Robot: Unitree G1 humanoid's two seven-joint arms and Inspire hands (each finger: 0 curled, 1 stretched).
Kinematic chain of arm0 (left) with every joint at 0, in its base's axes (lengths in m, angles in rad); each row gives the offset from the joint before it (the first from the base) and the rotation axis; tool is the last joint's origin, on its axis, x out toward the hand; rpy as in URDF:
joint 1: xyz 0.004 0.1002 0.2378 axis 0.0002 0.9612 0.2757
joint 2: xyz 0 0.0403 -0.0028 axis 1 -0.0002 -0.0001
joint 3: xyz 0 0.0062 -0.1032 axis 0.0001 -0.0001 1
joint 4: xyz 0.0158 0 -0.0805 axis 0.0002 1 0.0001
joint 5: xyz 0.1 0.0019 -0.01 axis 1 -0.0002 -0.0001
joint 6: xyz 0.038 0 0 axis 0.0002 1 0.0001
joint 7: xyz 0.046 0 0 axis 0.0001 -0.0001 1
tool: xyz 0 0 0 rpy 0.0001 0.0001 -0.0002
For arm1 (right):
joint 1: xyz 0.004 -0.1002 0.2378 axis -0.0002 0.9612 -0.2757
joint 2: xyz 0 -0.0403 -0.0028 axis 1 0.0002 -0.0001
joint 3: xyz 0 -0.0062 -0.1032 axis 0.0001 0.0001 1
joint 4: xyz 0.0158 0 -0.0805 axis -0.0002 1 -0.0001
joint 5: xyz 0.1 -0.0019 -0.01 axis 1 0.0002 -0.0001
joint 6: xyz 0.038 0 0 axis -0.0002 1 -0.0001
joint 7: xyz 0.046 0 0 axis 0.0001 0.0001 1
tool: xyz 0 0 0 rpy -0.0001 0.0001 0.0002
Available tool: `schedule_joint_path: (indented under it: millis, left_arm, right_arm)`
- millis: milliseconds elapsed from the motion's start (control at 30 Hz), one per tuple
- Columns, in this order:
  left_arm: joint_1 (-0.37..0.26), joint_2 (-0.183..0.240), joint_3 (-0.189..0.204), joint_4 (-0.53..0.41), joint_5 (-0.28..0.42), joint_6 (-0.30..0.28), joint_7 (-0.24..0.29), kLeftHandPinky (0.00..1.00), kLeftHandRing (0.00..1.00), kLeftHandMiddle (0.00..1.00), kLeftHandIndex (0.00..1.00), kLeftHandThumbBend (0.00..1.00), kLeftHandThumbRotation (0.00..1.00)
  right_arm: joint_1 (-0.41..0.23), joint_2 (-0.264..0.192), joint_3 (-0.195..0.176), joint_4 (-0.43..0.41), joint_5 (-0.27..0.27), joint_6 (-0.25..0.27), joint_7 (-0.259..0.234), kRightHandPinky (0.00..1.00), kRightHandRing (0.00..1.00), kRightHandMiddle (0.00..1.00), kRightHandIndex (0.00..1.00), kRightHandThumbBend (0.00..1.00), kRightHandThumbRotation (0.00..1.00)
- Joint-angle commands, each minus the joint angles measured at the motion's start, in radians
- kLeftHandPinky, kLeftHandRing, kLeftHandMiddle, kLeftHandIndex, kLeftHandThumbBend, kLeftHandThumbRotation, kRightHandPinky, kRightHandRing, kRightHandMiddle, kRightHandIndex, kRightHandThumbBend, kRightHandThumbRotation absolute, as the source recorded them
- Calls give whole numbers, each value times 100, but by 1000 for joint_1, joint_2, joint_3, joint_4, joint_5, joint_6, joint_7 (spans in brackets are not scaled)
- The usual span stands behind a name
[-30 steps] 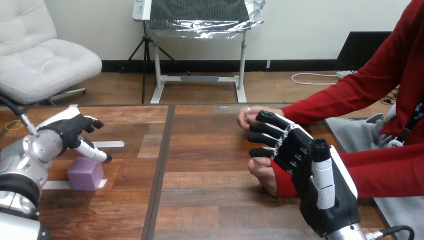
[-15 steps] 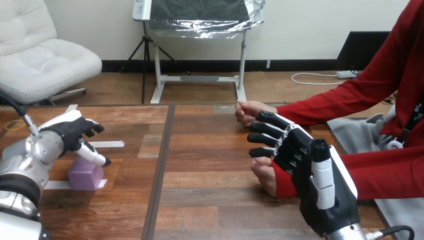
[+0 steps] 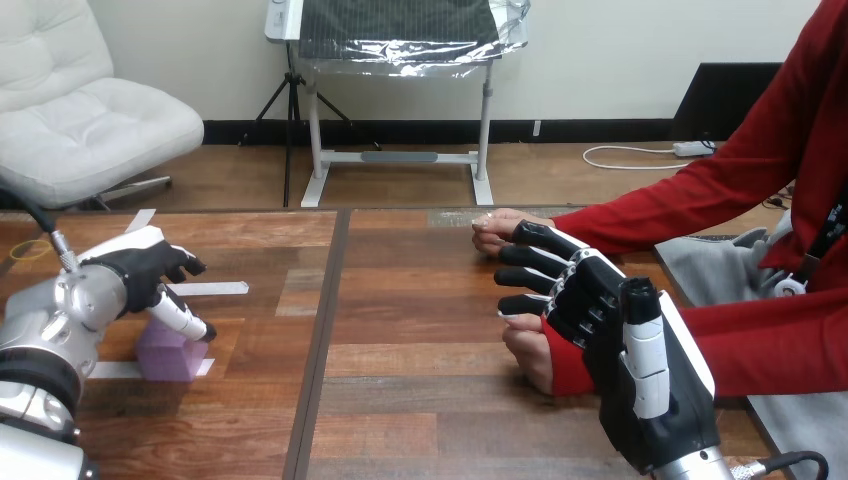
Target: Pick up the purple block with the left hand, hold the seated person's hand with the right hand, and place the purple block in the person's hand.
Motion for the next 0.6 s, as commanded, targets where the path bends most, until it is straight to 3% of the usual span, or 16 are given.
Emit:
schedule_joint_path:
  millis: [0,367,567]
  left_arm:
    - [-85,25,-13,-24,4,-5,-19,78,91,90,89,61,0]
    - [-83,34,-27,-46,11,-6,-92,81,96,94,91,61,1]
    - [-74,40,-28,-52,4,-9,-98,82,98,94,91,65,0]
  right_arm:
    - [-60,-9,-7,-55,5,2,-2,68,76,78,81,80,100]
    - [-59,-9,-7,-57,4,4,-3,68,76,78,81,80,100]
    - [-61,-8,-7,-54,3,4,-2,68,76,78,81,80,100]
